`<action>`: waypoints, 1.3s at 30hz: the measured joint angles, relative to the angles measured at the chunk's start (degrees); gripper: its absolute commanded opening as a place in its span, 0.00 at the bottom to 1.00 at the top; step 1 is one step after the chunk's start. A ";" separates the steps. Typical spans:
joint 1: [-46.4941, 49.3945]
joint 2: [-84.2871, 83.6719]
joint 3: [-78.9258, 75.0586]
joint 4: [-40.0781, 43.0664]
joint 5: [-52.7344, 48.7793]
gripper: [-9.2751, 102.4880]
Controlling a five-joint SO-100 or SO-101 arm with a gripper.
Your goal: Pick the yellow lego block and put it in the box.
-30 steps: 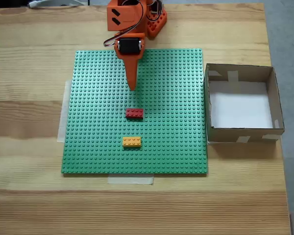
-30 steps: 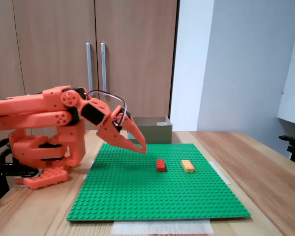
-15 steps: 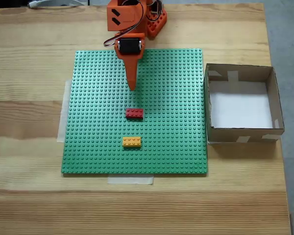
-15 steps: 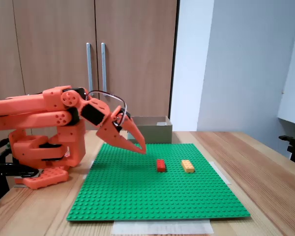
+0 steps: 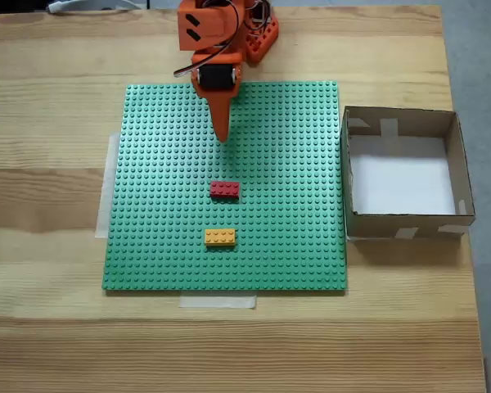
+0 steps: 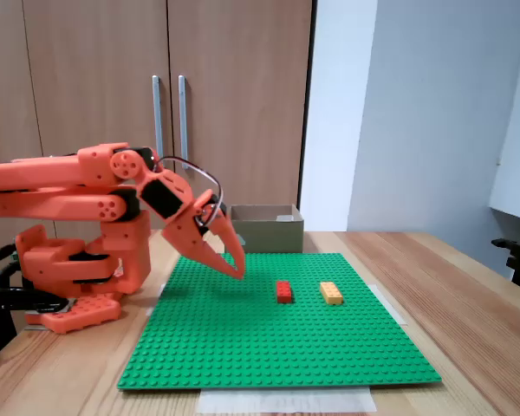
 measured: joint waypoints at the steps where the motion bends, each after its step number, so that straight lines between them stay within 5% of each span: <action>1: 0.00 -0.79 -1.05 0.44 0.00 0.07; 18: 0.00 -17.58 -20.39 7.38 1.05 0.07; 39: -0.09 -64.16 -60.47 12.57 1.58 0.09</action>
